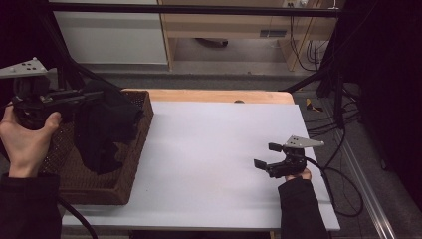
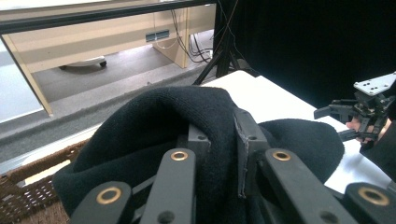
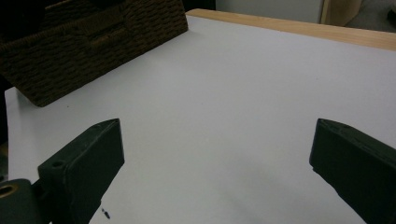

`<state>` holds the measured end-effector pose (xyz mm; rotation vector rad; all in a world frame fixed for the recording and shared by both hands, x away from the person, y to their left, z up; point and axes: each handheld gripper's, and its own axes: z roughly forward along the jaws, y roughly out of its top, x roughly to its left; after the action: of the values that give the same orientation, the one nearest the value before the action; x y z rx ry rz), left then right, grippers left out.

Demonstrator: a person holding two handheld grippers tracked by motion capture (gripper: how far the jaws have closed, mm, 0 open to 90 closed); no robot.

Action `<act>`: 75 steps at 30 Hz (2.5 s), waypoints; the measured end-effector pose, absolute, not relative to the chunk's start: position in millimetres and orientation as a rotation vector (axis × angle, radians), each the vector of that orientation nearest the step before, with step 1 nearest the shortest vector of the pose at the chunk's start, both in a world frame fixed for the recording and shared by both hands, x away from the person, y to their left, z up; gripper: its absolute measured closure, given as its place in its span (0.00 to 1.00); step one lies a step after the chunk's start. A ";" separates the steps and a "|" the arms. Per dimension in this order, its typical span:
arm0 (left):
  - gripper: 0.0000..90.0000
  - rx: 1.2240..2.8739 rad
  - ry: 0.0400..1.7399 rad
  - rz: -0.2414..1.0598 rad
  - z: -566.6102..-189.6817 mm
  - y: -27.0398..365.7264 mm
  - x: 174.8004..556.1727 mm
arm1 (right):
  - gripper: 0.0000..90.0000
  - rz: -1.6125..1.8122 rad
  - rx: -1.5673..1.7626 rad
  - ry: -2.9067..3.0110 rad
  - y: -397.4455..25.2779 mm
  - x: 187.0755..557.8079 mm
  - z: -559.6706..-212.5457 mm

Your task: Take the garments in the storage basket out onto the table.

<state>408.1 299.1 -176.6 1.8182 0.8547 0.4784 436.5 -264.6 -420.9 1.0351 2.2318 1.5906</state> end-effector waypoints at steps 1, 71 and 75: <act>0.87 1.818 0.852 0.479 -175.8 297.8 407.8 | 0.04 1.591 1.034 2.232 -264.6 436.5 -420.9; 0.88 1.913 0.594 0.343 -149.7 151.4 420.3 | 0.04 1.601 1.031 2.223 -266.1 436.1 -419.6; 0.88 1.929 0.587 0.327 -155.0 142.1 422.9 | 0.04 1.601 1.031 2.223 -266.1 436.1 -419.7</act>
<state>422.9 142.1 -155.0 1.9285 0.5874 0.3270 436.1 -266.1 -419.7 1.0308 2.2228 1.6006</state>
